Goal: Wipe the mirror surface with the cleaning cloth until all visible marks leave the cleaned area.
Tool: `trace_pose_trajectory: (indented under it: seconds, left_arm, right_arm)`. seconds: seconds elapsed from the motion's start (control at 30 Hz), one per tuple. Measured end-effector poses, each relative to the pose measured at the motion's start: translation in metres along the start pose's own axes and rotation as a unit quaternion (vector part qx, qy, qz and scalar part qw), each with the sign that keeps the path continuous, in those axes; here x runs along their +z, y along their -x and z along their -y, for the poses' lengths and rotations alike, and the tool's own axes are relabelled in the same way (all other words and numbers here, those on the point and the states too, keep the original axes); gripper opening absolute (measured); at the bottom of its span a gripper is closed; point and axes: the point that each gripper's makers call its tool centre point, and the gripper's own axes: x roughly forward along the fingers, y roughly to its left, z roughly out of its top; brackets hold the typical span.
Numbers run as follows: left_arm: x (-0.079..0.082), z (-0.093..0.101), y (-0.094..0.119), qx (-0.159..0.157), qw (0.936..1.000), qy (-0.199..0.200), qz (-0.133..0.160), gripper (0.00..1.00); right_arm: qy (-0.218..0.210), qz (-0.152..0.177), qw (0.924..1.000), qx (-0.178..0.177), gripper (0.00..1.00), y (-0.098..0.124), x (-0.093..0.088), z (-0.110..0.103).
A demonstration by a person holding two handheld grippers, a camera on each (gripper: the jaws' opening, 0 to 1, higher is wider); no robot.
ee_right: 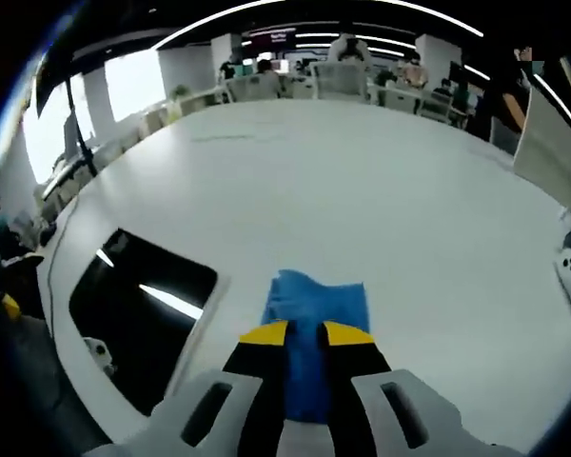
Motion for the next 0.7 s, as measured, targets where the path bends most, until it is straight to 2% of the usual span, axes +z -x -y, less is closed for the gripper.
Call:
trace_pose_trajectory:
  seconds: [0.07, 0.13, 0.2, 0.27, 0.33, 0.43, 0.53, 0.7]
  left_arm:
    - [-0.004, 0.005, -0.002, -0.015, 0.9997, -0.01, -0.015, 0.99]
    - [-0.007, 0.009, -0.005, -0.026, 0.9991, -0.023, -0.025, 0.99]
    - [-0.006, 0.014, -0.006, -0.037, 0.9983, -0.036, -0.025, 0.99]
    - [-0.007, 0.015, -0.007, -0.042, 0.9976, -0.045, -0.032, 0.99]
    - [-0.011, 0.018, -0.008, -0.053, 0.9969, -0.039, -0.043, 0.99]
    - [-0.008, 0.017, -0.009, -0.049, 0.9976, -0.036, -0.032, 0.99]
    - [-0.011, 0.017, -0.008, -0.049, 0.9977, -0.03, -0.038, 0.99]
    - [-0.014, 0.018, -0.008, -0.049, 0.997, -0.037, -0.047, 0.99]
  right_arm:
    - [-0.021, -0.026, 0.9994, -0.013, 0.16, -0.002, -0.011, 0.005]
    - [-0.051, -0.01, 0.9987, -0.002, 0.17, -0.002, -0.007, 0.003]
    - [-0.023, -0.005, 0.9997, -0.002, 0.17, -0.002, -0.008, 0.004]
    - [-0.022, -0.002, 0.9998, 0.001, 0.17, 0.0, -0.009, 0.004]
    - [-0.028, -0.006, 0.9995, 0.012, 0.16, -0.001, -0.009, 0.003]
    - [-0.045, -0.029, 0.9976, 0.043, 0.11, 0.002, -0.013, -0.002]
    - [-0.012, -0.031, 0.998, 0.054, 0.03, 0.004, -0.015, -0.006]
    - [-0.041, -0.034, 0.9978, 0.04, 0.01, 0.003, -0.014, -0.004]
